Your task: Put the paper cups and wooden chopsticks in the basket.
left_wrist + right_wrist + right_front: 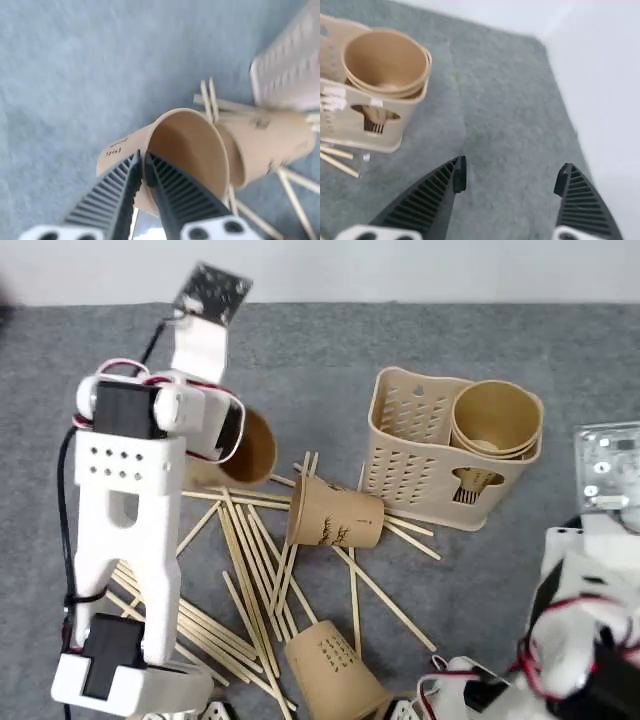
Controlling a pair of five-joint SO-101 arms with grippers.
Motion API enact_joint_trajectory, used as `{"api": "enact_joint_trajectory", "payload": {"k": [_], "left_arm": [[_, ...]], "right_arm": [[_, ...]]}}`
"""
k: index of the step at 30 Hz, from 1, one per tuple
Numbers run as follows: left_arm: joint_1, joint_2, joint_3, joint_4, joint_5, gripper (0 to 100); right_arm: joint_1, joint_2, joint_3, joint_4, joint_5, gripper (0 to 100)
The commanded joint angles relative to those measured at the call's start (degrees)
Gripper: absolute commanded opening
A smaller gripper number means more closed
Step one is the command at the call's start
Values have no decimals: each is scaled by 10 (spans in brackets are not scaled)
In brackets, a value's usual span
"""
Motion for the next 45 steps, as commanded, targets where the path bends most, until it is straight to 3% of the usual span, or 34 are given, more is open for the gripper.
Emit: {"api": "enact_joint_trajectory", "payload": {"k": [1,9,18,29,36,45], "left_arm": [[43,-6,-77,7,33,12],[143,-5,-232,-43,95,12],[249,26,-238,-189,127,12],[330,105,-237,-342,175,12],[385,105,-234,-367,175,12],[399,172,-183,-413,175,12]], "right_arm": [[16,-4,37,18,-2,299],[80,-4,131,-27,-2,299],[187,-4,245,-154,-2,299],[189,-4,383,-220,-5,299],[189,-4,419,-231,-5,299],[189,-4,419,-226,-6,299]]}}
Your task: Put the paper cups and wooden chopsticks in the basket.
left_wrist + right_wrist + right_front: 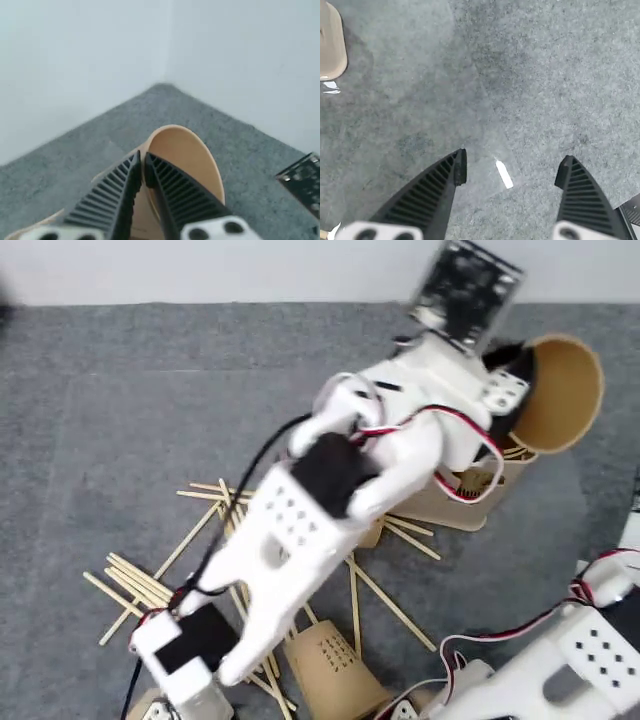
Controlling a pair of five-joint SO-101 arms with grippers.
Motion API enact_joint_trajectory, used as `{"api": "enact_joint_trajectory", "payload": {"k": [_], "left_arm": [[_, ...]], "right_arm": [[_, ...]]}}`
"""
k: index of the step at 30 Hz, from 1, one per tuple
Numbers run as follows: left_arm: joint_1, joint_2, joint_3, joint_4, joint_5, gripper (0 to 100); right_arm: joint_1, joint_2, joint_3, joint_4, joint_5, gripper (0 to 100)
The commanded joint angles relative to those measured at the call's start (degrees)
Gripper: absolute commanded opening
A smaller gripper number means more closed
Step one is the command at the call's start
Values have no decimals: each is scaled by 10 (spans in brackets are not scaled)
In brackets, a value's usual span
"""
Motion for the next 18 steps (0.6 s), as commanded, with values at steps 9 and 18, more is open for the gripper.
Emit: {"api": "enact_joint_trajectory", "payload": {"k": [9,18], "left_arm": [[-35,79,-3,-28,4,12],[-81,95,-6,15,25,152]], "right_arm": [[7,-9,-5,-4,-6,299],[7,-9,-5,-5,-6,299]]}}
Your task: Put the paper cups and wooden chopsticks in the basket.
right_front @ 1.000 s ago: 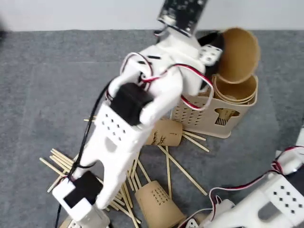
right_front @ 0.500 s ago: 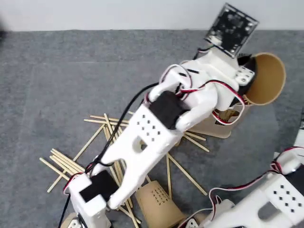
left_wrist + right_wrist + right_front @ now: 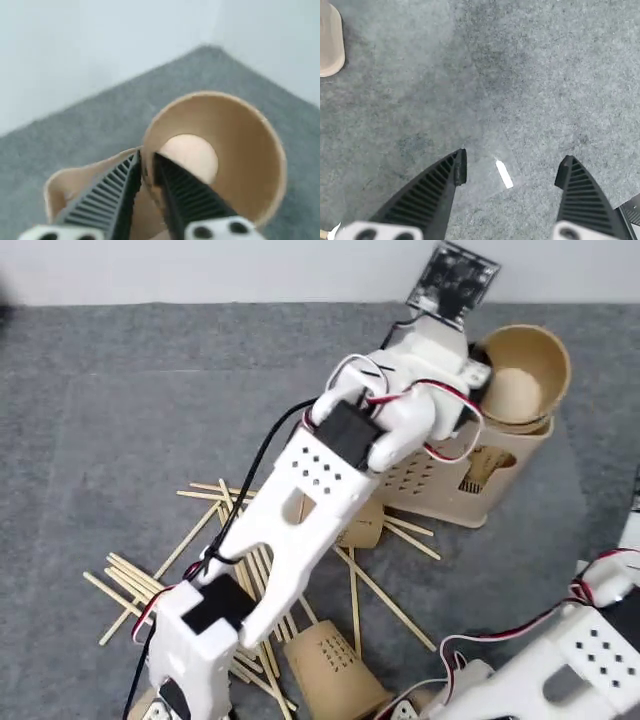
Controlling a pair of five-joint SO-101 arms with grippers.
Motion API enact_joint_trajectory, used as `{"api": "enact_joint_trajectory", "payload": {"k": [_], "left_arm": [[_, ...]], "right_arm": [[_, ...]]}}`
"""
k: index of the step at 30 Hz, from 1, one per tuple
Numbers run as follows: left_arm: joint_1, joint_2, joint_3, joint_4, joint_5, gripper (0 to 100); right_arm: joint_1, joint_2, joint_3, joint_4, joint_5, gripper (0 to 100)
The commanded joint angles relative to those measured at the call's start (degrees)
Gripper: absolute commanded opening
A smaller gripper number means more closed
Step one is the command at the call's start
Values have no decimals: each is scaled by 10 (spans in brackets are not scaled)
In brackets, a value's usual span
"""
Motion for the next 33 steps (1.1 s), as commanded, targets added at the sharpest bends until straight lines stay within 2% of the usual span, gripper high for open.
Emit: {"api": "enact_joint_trajectory", "payload": {"k": [1,3,14,20,25,30,33], "left_arm": [[-11,-4,-7,21,44,182],[-17,-3,-7,30,67,210],[-24,-5,-44,56,62,175],[-77,-5,-198,207,58,189],[-131,-4,-355,389,-20,187],[-215,-13,-373,403,-27,134],[-251,-40,-323,403,-56,96]], "right_arm": [[7,-9,-5,-5,-6,299],[6,-9,-5,-4,-6,299],[7,-9,-5,-7,-4,299],[4,-15,-17,-8,-5,299],[-20,-73,-30,-3,-6,299],[-86,-136,-29,43,-5,290],[-140,-159,-31,65,-5,221]]}}
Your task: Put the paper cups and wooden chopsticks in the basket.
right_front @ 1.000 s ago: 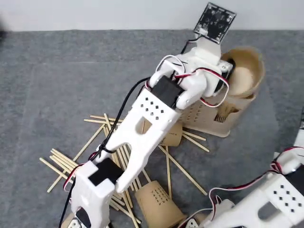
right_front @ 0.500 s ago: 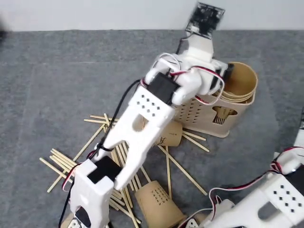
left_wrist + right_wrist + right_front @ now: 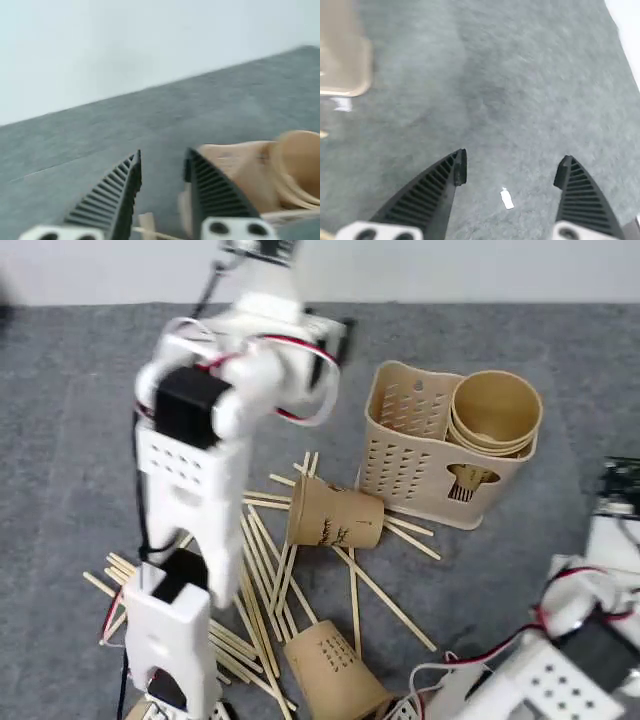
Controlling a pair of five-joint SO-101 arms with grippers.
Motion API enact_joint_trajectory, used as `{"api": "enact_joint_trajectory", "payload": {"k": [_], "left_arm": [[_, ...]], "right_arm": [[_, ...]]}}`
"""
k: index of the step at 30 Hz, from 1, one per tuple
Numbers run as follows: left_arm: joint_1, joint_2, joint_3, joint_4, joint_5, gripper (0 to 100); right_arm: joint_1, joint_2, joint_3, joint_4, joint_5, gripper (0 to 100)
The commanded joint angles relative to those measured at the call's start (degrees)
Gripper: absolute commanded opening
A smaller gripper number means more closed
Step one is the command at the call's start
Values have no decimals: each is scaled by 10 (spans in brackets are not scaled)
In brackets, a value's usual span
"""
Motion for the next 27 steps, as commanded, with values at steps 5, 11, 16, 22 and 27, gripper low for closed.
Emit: {"api": "enact_joint_trajectory", "payload": {"k": [5,11,16,22,27], "left_arm": [[-86,-156,200,13,-51,95],[-159,-311,446,10,-53,95],[-260,-416,619,-29,-53,95],[-368,-504,841,-138,-81,95],[-411,-553,1016,-254,-89,95]], "right_arm": [[-137,-41,-31,24,-4,90],[-223,-38,-47,63,-40,140],[-329,-38,-56,86,-101,169],[-454,0,-58,97,-187,222],[-558,112,-72,101,-258,262]]}}
